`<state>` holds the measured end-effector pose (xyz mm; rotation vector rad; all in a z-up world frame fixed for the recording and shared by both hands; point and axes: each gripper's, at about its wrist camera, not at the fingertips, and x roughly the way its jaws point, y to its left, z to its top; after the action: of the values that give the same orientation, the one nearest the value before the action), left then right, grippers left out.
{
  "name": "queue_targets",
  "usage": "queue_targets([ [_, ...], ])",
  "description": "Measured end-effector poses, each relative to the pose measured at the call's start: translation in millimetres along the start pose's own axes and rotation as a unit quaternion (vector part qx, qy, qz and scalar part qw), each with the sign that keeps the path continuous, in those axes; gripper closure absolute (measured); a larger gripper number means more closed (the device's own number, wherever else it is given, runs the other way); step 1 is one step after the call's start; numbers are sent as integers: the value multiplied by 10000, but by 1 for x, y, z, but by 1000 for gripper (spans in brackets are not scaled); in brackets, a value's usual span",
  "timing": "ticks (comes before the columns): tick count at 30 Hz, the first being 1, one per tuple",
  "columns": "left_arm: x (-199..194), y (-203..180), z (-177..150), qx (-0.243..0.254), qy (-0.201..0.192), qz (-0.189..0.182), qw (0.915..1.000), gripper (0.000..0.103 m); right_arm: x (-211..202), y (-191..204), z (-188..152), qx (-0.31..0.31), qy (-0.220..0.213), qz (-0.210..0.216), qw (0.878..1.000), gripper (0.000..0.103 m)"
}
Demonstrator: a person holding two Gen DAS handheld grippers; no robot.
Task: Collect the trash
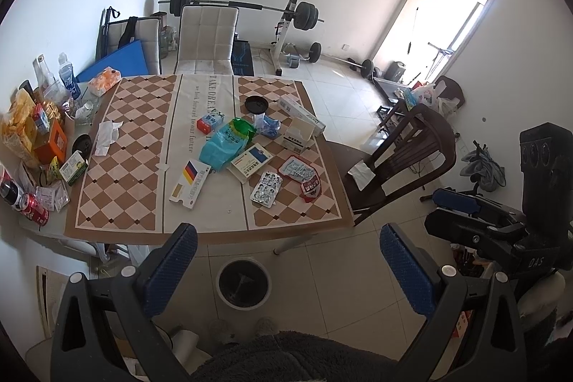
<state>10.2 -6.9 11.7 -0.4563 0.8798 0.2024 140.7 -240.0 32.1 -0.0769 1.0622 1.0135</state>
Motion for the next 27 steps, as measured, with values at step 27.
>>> queue_targets([
  [27,-4,-3,-8,-16,-21,-45,10000,0,0,8,3,2,-7,-8,10000,0],
])
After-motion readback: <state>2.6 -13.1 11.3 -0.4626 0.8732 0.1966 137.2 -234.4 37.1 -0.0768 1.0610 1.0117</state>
